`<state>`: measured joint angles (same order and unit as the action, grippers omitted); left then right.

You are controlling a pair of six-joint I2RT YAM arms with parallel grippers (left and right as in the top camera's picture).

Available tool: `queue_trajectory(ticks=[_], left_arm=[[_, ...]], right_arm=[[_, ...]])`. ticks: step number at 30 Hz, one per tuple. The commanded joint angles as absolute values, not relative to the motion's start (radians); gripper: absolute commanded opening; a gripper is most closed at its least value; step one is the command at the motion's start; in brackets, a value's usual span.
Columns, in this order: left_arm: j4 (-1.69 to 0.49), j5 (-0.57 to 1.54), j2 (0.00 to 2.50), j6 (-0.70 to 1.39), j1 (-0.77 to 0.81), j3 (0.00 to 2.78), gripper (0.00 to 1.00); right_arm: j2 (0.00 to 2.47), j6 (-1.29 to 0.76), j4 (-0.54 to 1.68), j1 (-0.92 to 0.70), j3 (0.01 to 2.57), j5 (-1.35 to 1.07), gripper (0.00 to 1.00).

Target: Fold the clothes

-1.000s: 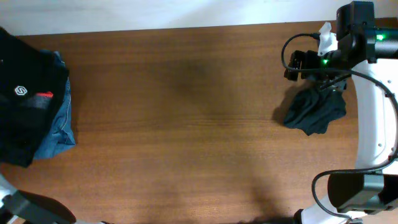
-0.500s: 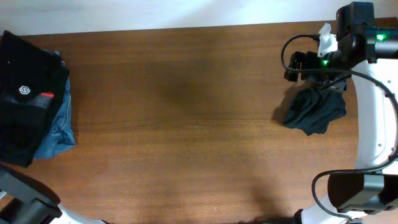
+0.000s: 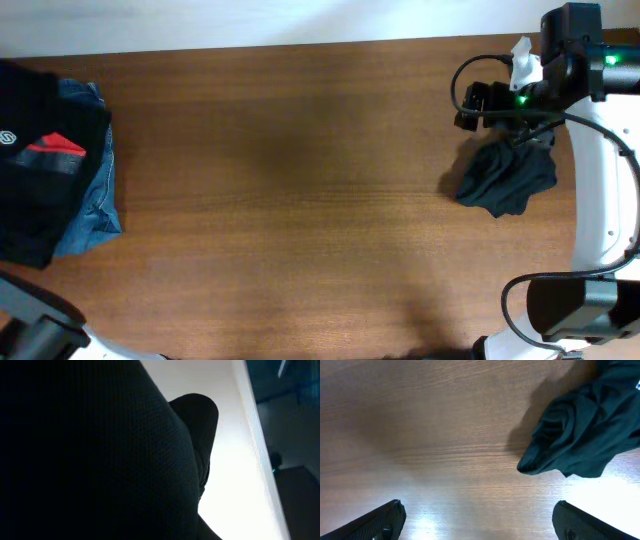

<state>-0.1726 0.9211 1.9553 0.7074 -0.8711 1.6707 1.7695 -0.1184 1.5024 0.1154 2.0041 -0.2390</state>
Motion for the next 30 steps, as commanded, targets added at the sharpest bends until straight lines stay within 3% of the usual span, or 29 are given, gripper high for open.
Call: queue_trajectory(ticks=[1, 7, 18, 20, 23, 24, 29, 30], left_arm=[[-0.162, 0.957, 1.979, 0.801, -0.873, 1.654, 0.01], [-0.166, 0.955, 1.979, 0.925, -0.873, 1.545, 0.00], [-0.368, 0.908, 1.979, 0.902, -0.898, 1.535, 0.02], [-0.421, 0.882, 1.979, 0.888, -0.912, 1.535, 0.07], [-0.484, 0.849, 1.979, 0.881, -0.931, 1.535, 0.30], [-0.507, 0.839, 1.979, 0.881, -0.938, 1.535, 0.54], [-0.548, 0.838, 1.979, 0.869, -0.957, 1.535, 0.85], [-0.553, 0.838, 1.979, 0.866, -0.957, 1.535, 0.87]], right_arm=[[1.774, -0.109, 1.502, 0.124, 1.999, -0.263, 0.99], [1.774, -0.109, 1.502, 0.124, 1.999, -0.263, 0.99], [1.774, -0.109, 1.502, 0.124, 1.999, -0.262, 0.99], [1.774, -0.109, 1.502, 0.124, 1.999, -0.262, 0.99], [1.774, -0.108, 1.502, 0.124, 1.999, -0.262, 0.99], [1.774, -0.108, 1.502, 0.124, 1.999, -0.262, 0.99], [1.776, -0.108, 1.501, 0.124, 1.999, -0.258, 0.99], [1.776, -0.108, 1.501, 0.124, 1.999, -0.259, 0.99]])
